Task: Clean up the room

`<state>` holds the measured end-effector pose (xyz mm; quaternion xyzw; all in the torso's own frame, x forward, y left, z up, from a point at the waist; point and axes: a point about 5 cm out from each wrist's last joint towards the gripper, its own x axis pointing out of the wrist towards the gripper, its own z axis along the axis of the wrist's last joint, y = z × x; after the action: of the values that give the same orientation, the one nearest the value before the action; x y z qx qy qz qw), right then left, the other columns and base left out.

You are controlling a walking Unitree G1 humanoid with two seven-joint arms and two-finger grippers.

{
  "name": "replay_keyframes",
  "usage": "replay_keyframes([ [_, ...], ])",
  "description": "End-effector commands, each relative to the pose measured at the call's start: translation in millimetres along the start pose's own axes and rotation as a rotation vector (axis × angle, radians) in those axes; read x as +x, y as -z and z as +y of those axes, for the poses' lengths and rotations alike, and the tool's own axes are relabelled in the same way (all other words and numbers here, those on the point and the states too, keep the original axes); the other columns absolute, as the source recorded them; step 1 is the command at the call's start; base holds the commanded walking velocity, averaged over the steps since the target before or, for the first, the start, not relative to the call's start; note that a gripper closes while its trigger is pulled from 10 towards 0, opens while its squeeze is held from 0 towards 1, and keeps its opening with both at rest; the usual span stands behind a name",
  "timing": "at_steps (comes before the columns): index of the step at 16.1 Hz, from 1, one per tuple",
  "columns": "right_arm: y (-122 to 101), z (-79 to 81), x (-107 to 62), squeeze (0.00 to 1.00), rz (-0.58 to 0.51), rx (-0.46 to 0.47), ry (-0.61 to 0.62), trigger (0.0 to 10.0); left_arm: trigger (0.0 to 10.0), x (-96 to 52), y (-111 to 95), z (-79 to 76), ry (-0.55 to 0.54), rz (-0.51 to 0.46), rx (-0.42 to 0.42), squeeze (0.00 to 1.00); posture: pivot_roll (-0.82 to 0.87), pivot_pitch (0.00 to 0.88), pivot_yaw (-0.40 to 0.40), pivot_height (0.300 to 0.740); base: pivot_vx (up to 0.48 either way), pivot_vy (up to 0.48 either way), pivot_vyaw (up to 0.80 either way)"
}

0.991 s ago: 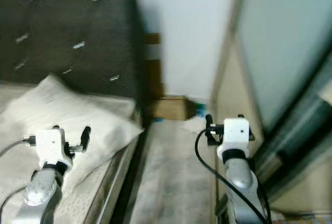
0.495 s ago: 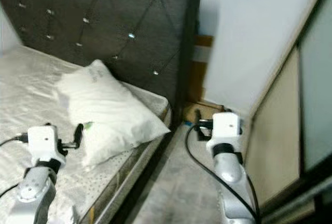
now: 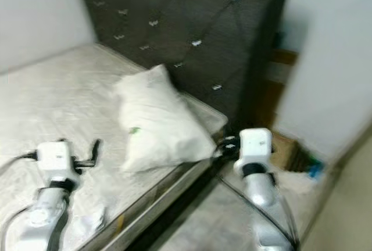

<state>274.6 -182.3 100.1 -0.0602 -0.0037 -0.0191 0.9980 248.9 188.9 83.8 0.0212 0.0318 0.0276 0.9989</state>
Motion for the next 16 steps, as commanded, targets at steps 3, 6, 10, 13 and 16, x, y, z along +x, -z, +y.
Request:
replay_keyframes([
  [3,-4.4,5.4,2.6,0.0,-0.024,0.021,-0.024,10.0,10.0,0.0,-0.8,5.5,-0.012,-0.001,0.008,0.0,0.03,0.0,-0.02,0.74,0.0,0.0,0.8],
  [6,-4.4,8.1,2.9,0.0,-0.025,0.031,-0.045,10.0,10.0,-0.6,0.2,5.7,-0.018,0.003,0.004,0.0,0.03,0.0,-0.019,0.74,0.0,0.0,0.8],
  [10,-5.3,7.5,2.9,0.0,-0.039,0.028,-0.037,10.0,10.0,-0.9,1.4,6.0,-0.015,0.008,0.0,0.0,0.04,0.0,-0.019,0.74,0.0,0.0,0.8],
  [13,-4.9,7.4,2.8,0.0,-0.038,0.029,-0.039,10.0,10.0,-0.4,1.3,5.4,-0.012,0.008,0.002,0.0,0.04,0.0,-0.019,0.74,0.0,0.0,0.8],
  [16,-6.2,7.6,3.5,0.0,-0.046,0.031,-0.032,10.0,10.0,-1.6,-0.3,9.8,-0.034,-0.001,0.009,0.0,0.03,0.0,-0.01,0.74,0.0,0.0,0.8],
])
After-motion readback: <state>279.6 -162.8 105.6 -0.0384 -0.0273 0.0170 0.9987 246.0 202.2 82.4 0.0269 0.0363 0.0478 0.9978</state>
